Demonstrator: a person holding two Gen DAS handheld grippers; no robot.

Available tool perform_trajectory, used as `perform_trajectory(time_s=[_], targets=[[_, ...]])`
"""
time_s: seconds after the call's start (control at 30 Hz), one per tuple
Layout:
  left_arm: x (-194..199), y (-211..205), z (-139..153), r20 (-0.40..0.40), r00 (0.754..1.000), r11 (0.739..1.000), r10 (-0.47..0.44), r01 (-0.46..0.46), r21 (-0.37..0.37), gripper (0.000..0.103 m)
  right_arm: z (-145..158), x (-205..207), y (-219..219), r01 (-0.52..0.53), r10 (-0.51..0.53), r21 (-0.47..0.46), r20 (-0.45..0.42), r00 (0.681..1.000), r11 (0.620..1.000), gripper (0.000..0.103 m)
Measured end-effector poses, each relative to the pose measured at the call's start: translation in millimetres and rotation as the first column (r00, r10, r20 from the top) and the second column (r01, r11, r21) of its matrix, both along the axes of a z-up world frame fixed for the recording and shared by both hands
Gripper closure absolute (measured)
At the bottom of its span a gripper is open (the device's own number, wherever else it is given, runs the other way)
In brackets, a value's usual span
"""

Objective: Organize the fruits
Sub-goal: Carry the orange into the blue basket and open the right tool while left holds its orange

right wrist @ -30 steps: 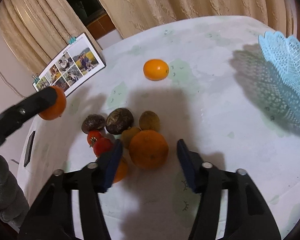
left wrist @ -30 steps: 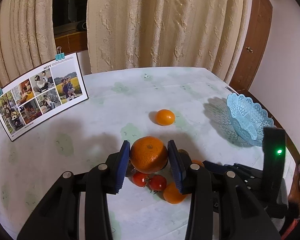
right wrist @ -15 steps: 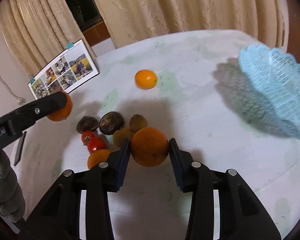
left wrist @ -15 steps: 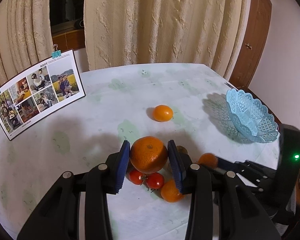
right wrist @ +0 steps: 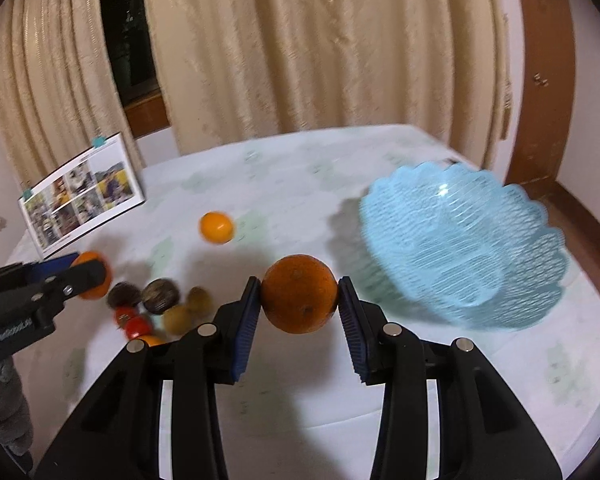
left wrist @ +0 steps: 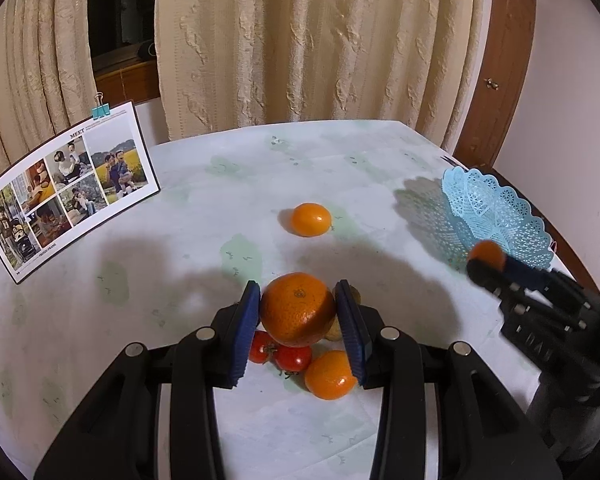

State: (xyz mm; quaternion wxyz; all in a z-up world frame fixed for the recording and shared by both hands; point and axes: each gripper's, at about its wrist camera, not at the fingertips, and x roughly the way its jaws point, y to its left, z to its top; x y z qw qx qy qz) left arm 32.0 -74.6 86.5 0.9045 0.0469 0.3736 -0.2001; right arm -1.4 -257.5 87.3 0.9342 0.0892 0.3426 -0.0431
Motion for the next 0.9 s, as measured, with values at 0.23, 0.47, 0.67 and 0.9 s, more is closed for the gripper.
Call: perform_trajectory(time_s=[0.23, 0.47, 0.67, 0.9], targets=[[-5.7, -10.9, 2.9, 0.005, 1.0, 1.0, -0.012, 0.012, 0.013, 0.063, 3.1, -7.6, -40.7, 0.095, -0.095, 0.004, 0.01, 0.995, 0.995, 0.062], [-12.3, -27.5, 7.8, 0.016, 0.999, 0.999, -0.03, 0.029, 0.026, 0.064, -2.9, -14.5, -70.9, 0.159, -0.159, -0.001, 0.002, 0.987, 0.987, 0.062], [-18.2, -41.7, 10.8, 0.022, 0.999, 0.998, -0.045, 0.044, 0.038, 0.063, -11.2, -18.4, -90.7, 0.192, -0.192, 0.009, -0.01, 0.981, 0.981, 0.062], [-21.0, -55.9, 12.0, 0.022, 0.998, 0.997, -0.055, 0.054, 0.051, 0.063, -16.9, -20.9, -109.6, 0.223, -0.223, 0.024, -0.01, 0.975, 0.974, 0.058]])
